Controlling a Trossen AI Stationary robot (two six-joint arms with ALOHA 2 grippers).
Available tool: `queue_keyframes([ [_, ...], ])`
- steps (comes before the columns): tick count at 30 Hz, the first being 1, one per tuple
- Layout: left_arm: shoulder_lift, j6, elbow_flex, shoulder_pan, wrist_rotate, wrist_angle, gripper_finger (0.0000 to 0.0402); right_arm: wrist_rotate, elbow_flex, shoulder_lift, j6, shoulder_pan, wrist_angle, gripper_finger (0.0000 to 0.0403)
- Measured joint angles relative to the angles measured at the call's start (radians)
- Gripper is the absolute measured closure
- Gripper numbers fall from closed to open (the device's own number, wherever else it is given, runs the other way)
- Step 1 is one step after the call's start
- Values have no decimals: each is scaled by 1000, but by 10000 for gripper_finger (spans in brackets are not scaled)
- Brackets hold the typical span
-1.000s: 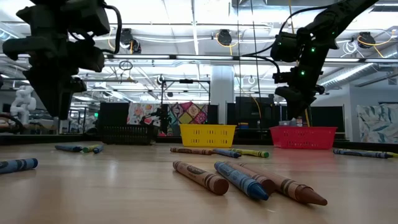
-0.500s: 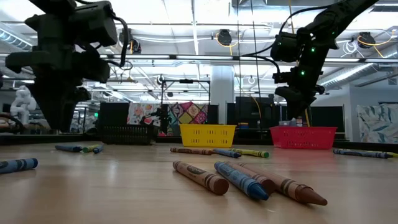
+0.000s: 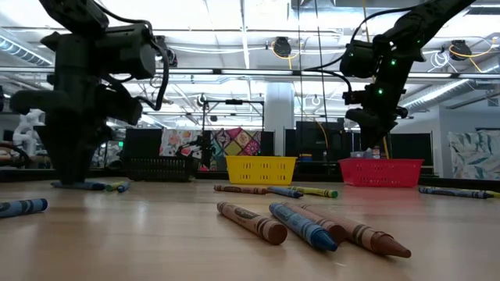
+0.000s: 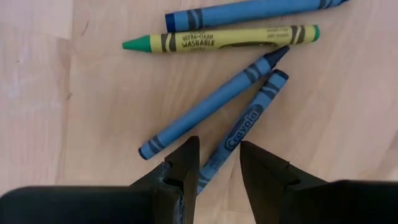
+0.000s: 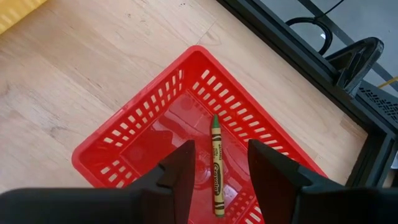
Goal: Sort crayons
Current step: Put the blue crayon into the black bin
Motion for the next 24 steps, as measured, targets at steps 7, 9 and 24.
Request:
queue_keyframes([
  [7,9,-8,0,0,-3,0,283,0,0,0,0,0,0,268],
  [9,9,-10,0,-1,-4,-1,283,0,0,0,0,0,1,268],
  [24,6,-142,-37,-8,-50,11,283,-2,0,0,0,0,-2,268],
])
